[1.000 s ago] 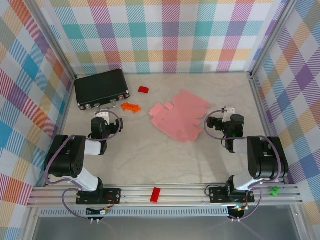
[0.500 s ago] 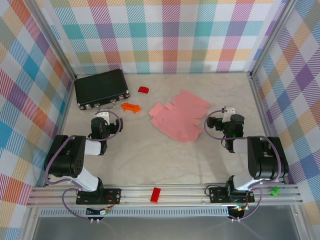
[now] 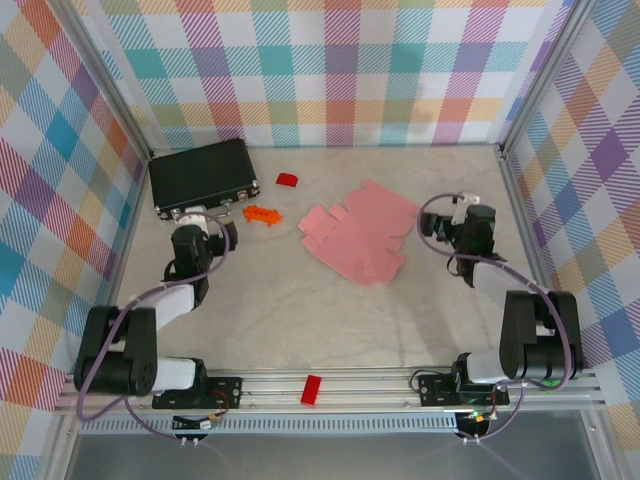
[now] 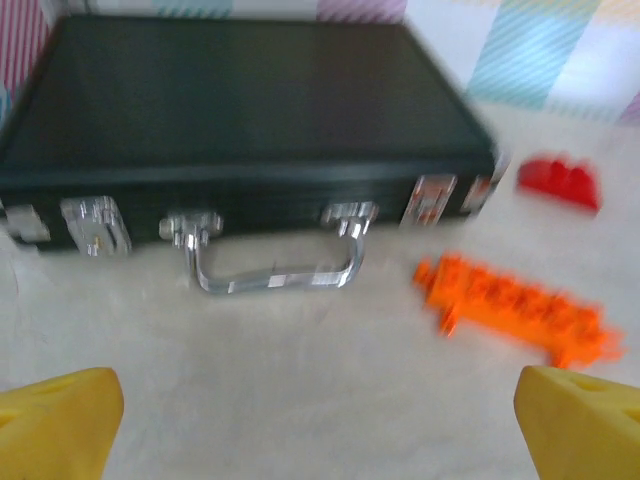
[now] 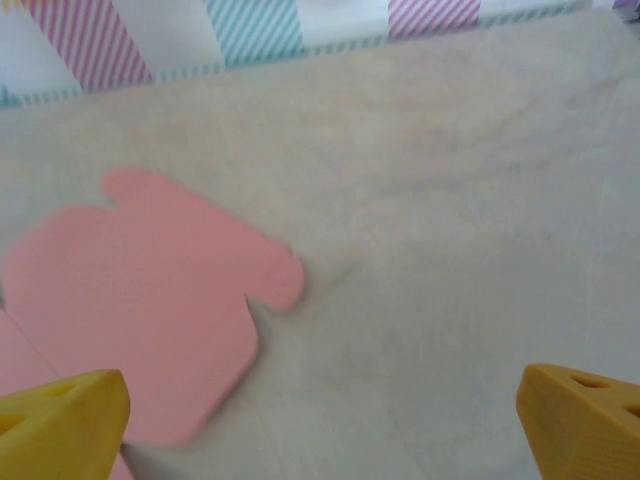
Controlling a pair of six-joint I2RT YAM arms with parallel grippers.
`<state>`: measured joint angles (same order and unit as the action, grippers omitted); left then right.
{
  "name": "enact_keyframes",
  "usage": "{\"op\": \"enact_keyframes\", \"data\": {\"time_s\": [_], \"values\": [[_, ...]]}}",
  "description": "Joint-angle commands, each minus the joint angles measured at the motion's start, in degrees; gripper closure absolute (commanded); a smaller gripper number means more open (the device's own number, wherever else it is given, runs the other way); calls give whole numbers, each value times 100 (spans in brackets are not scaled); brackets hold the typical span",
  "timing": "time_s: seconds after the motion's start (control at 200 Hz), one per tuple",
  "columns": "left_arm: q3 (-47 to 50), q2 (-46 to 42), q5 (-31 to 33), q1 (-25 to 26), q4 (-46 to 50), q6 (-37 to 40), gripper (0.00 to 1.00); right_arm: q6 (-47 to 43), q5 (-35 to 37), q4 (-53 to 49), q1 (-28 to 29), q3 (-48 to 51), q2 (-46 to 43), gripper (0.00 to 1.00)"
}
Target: Fold the paper box
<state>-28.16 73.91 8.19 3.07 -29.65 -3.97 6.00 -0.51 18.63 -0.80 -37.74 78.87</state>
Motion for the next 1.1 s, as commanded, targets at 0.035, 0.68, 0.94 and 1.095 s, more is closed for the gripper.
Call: {"op": "enact_keyframes", "data": {"time_s": [0.035, 0.68, 0.94, 1.095], "values": [[-677, -413, -418, 295, 1666, -989, 0, 839, -524, -2066, -19, -670, -182, 1], [-3453, 2492, -2113, 2478, 2831, -1738, 79, 889, -1463, -3798, 1916, -2223, 1442, 44], [-4753, 3931, -2195, 2470, 3141, -1665, 100, 1249, -1021, -3789, 2215, -2043, 1760, 64], [-4921, 4278, -2110, 2475, 3314, -1703, 100, 1285, -838, -3810, 2224, -2036, 1934, 67]]}}
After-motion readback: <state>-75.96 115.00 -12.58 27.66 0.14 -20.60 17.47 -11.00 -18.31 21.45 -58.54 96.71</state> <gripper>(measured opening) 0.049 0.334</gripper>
